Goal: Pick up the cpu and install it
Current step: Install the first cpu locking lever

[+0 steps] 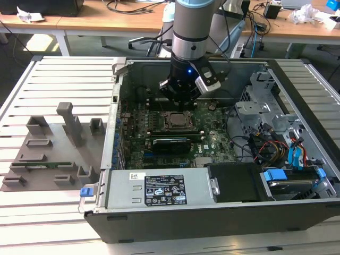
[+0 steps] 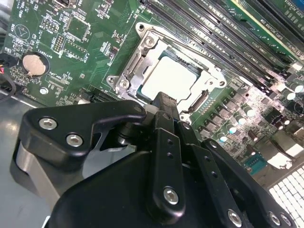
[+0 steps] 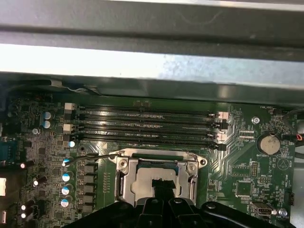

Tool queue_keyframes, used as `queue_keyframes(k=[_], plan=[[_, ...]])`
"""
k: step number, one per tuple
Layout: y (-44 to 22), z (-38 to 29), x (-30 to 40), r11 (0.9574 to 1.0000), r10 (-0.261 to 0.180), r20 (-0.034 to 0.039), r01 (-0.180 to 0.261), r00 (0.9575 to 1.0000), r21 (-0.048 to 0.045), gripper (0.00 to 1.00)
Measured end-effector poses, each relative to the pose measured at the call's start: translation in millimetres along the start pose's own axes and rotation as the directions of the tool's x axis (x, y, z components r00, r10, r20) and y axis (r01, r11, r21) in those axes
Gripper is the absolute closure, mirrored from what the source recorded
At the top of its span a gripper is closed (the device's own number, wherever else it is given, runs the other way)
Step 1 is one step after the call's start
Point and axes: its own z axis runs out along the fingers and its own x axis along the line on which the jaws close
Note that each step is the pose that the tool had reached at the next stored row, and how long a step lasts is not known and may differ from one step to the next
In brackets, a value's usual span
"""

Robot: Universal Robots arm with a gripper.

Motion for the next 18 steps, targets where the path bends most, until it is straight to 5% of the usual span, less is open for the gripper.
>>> queue_keyframes(k=[18], plan=[[-0.1, -15.1, 0.1, 1.0, 0.0, -0.0004, 0.0, 1.0, 0.0084, 0.89]])
